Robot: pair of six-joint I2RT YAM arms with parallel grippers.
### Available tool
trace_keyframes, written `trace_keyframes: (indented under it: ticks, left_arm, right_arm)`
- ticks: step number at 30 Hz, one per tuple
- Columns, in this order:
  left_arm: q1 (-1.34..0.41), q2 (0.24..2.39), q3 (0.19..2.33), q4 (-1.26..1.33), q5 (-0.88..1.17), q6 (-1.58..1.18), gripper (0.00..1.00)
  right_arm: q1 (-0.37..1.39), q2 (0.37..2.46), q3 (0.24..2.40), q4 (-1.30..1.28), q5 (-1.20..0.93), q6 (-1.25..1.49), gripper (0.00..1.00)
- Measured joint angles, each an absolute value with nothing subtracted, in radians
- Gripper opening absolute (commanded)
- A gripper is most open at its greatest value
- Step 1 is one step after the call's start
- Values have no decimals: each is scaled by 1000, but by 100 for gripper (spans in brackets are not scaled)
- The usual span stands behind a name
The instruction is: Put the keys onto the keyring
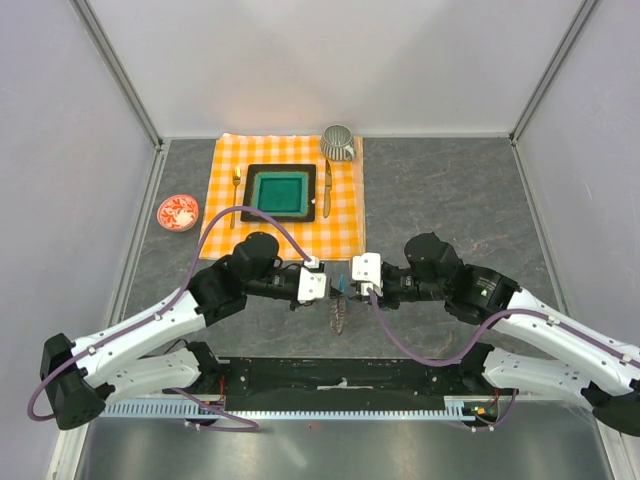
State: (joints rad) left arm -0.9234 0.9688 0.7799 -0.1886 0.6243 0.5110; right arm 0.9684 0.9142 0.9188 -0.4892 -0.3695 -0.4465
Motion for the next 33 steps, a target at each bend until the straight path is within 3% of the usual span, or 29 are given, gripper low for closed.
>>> trace_keyframes:
  ticks: [10,17,33]
  left_arm:
    - [-923,974,786,-193,659,525,2]
    - [-923,976,786,-193,670,526,2]
    - [-928,1017,823,-239,664,526,2]
  right_arm:
    - [968,931,919,-503,-393,-463,27]
    - [968,937,919,-503,-395,-469,0]
    - [968,946,933,-533,-396,-469,0]
